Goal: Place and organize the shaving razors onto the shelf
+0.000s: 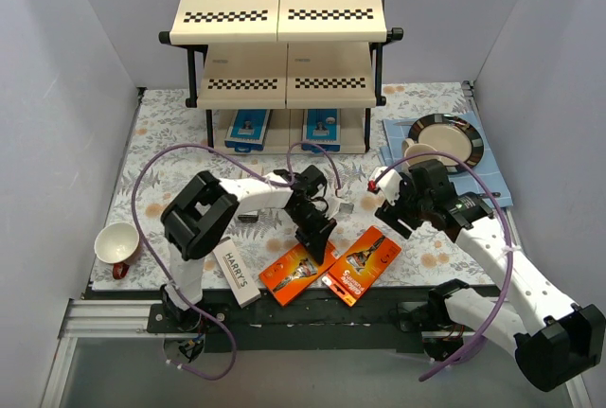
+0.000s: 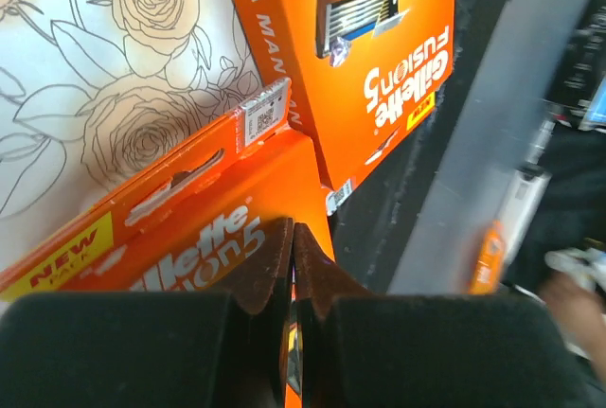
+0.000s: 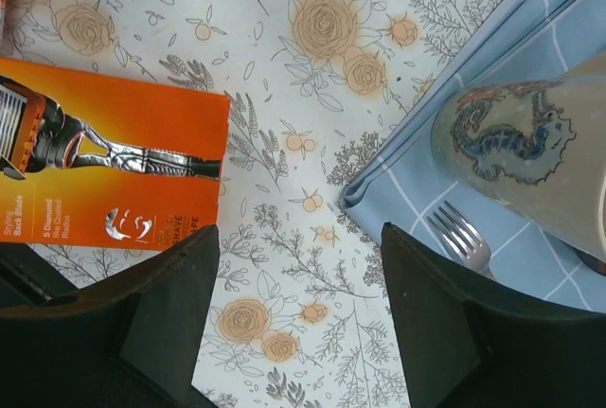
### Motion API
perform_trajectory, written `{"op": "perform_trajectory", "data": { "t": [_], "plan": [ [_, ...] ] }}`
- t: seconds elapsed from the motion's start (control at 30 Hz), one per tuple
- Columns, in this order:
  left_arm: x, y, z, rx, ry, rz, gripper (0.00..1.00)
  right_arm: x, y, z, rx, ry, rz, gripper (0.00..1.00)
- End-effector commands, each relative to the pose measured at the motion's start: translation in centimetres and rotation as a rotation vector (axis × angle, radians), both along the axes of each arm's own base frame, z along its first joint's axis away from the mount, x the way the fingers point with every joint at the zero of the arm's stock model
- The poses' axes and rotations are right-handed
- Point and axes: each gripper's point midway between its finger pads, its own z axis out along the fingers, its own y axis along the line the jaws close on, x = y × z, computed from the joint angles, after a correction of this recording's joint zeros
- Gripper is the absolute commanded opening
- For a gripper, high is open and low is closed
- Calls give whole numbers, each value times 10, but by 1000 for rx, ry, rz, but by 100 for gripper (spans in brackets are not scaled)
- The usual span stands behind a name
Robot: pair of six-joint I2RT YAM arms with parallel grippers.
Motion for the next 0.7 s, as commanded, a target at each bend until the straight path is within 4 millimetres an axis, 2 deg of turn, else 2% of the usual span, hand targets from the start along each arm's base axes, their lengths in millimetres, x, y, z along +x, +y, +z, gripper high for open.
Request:
{"op": "perform_trajectory", "data": {
  "t": [0.0, 0.03, 0.13, 0.23, 0.33, 0.37, 0.43, 0.47, 0.5, 0.57, 0.63, 0.67],
  "plan": [
    [1, 14, -19, 136, 25, -15, 0, 11, 18, 11, 94, -34, 11, 75],
    [6, 24, -31, 194, -21, 12, 0, 11, 20, 11, 95, -33, 25, 75],
    [21, 40, -47, 287, -120, 64, 0, 8, 19, 1, 74, -26, 66, 75],
    [47, 63, -53, 370, -174, 168, 0, 11, 12, -5, 25, -54, 80, 74],
    [99, 110, -62, 532, -318, 332, 0, 9, 15, -8, 31, -41, 104, 74],
    [124, 137, -63, 602, -364, 410, 0, 7, 17, -10, 40, -33, 119, 74],
    [153, 156, -58, 622, -380, 505, 0, 1, 18, -19, 34, -6, 149, 74],
    [171, 175, -55, 645, -393, 575, 0, -2, 19, -21, 35, 4, 163, 74],
    [189, 180, -47, 644, -440, 615, 0, -5, 18, -24, 26, 17, 171, 74],
    [205, 185, -32, 623, -501, 651, 0, -13, 14, -27, 5, 51, 194, 74],
    [213, 175, -18, 559, -529, 664, 0, -23, 11, -31, -19, 78, 248, 73],
    [214, 167, -5, 521, -548, 673, 0, -37, 8, -36, -33, 133, 283, 72]
  ]
}}
